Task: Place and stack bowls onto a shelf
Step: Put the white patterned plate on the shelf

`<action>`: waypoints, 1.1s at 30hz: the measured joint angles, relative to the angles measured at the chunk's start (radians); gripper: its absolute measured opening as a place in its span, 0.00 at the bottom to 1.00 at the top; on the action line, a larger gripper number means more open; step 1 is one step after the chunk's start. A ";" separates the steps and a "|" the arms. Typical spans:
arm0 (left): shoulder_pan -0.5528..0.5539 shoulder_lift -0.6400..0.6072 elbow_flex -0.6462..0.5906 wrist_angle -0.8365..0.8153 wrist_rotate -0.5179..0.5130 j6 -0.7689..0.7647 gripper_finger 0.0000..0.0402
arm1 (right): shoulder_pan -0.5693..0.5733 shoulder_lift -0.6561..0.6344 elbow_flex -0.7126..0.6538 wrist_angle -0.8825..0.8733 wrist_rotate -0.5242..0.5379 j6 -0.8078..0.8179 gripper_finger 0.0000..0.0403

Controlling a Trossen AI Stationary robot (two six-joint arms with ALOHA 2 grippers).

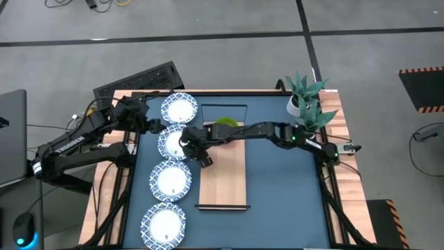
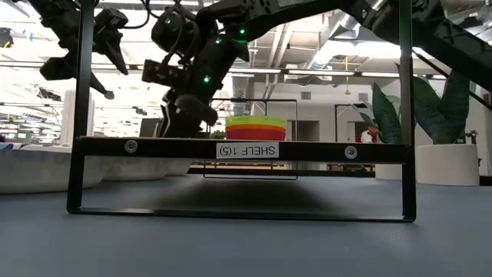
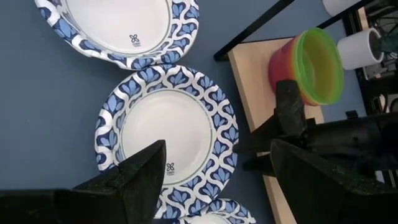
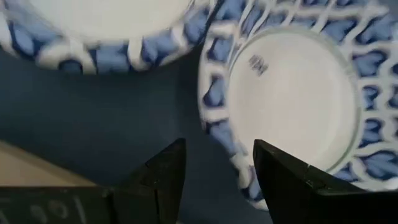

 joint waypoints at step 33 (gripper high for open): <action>0.000 0.000 0.000 -0.002 -0.008 0.008 0.68 | 0.000 0.041 0.001 0.025 0.103 -0.144 0.40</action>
